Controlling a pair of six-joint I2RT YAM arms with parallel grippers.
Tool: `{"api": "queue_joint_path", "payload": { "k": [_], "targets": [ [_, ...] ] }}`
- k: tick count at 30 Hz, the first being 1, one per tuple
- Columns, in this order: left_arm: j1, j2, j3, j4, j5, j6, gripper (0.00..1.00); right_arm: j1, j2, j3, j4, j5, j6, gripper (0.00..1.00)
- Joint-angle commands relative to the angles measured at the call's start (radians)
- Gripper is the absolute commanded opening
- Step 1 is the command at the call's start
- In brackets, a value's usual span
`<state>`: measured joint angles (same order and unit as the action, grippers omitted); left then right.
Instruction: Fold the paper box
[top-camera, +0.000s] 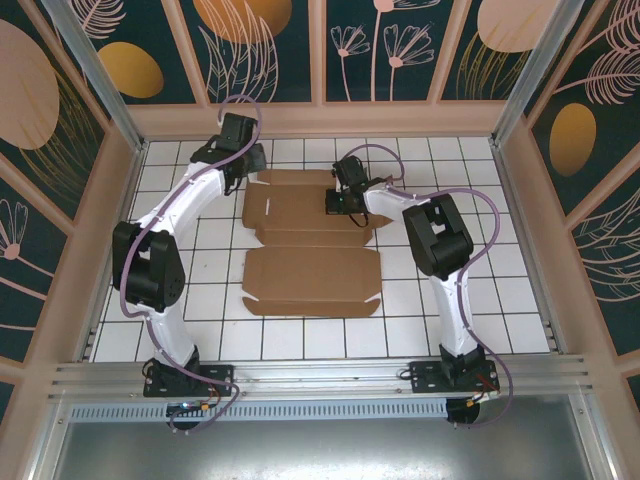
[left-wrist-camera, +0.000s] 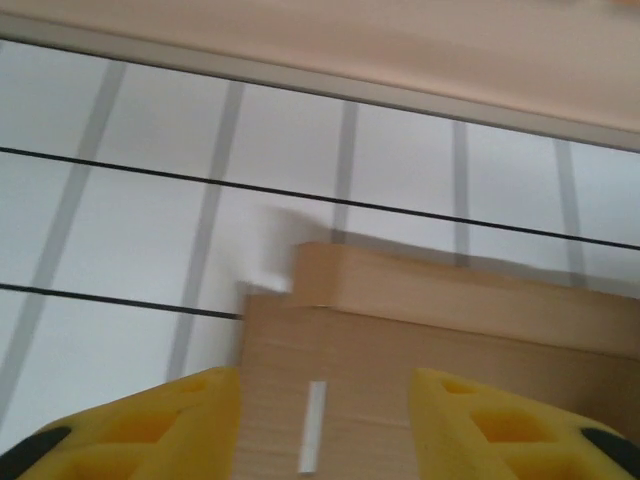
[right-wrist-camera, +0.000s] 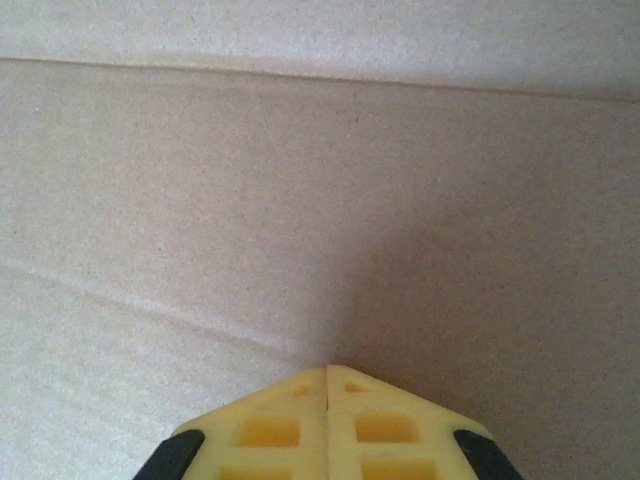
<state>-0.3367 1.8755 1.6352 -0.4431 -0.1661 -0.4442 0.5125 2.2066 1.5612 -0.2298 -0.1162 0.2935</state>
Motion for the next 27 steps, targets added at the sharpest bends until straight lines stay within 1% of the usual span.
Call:
{"api": "queue_joint_path", "payload": {
  "k": [1,4,7,10,12,15,16,17,18,19,20,21,24,26,27],
  "targets": [
    [-0.048,0.102,-0.014,0.056,0.237,-0.076,0.44,-0.026,-0.077,-0.058,-0.103,-0.093,-0.007,0.12],
    [-0.062,0.141,-0.052,0.176,0.356,-0.159,0.36,-0.06,-0.171,-0.096,-0.037,-0.176,0.006,0.22],
    [-0.074,0.196,-0.061,0.229,0.405,-0.215,0.3,-0.117,-0.251,-0.141,0.003,-0.207,0.03,0.31],
    [-0.079,0.239,-0.089,0.276,0.431,-0.255,0.27,-0.195,-0.307,-0.187,0.007,-0.218,0.056,0.42],
    [-0.081,0.254,-0.116,0.298,0.421,-0.275,0.25,-0.241,-0.331,-0.195,-0.029,-0.167,0.058,0.48],
    [-0.081,0.28,-0.14,0.292,0.384,-0.273,0.22,-0.284,-0.34,-0.183,-0.113,-0.035,0.044,0.54],
    [-0.081,0.287,-0.146,0.29,0.374,-0.272,0.2,-0.288,-0.341,-0.178,-0.136,0.016,0.031,0.55],
    [-0.08,0.295,-0.149,0.288,0.367,-0.274,0.19,-0.287,-0.342,-0.175,-0.153,0.059,0.018,0.6],
    [-0.081,0.304,-0.151,0.287,0.364,-0.279,0.18,-0.286,-0.339,-0.169,-0.171,0.108,0.008,0.62],
    [-0.081,0.314,-0.151,0.286,0.368,-0.284,0.18,-0.288,-0.333,-0.165,-0.188,0.137,0.005,0.63],
    [-0.081,0.322,-0.148,0.287,0.374,-0.284,0.17,-0.29,-0.33,-0.166,-0.195,0.158,0.001,0.67],
    [-0.081,0.334,-0.14,0.28,0.375,-0.282,0.17,-0.295,-0.322,-0.171,-0.203,0.171,0.002,0.67],
    [-0.081,0.354,-0.13,0.265,0.364,-0.278,0.16,-0.309,-0.291,-0.185,-0.211,0.104,0.004,0.66],
    [-0.081,0.364,-0.131,0.264,0.362,-0.278,0.16,-0.311,-0.264,-0.188,-0.217,0.071,0.003,0.63],
    [-0.081,0.368,-0.131,0.262,0.364,-0.277,0.15,-0.311,-0.256,-0.194,-0.211,0.055,0.003,0.59]
  ]
}}
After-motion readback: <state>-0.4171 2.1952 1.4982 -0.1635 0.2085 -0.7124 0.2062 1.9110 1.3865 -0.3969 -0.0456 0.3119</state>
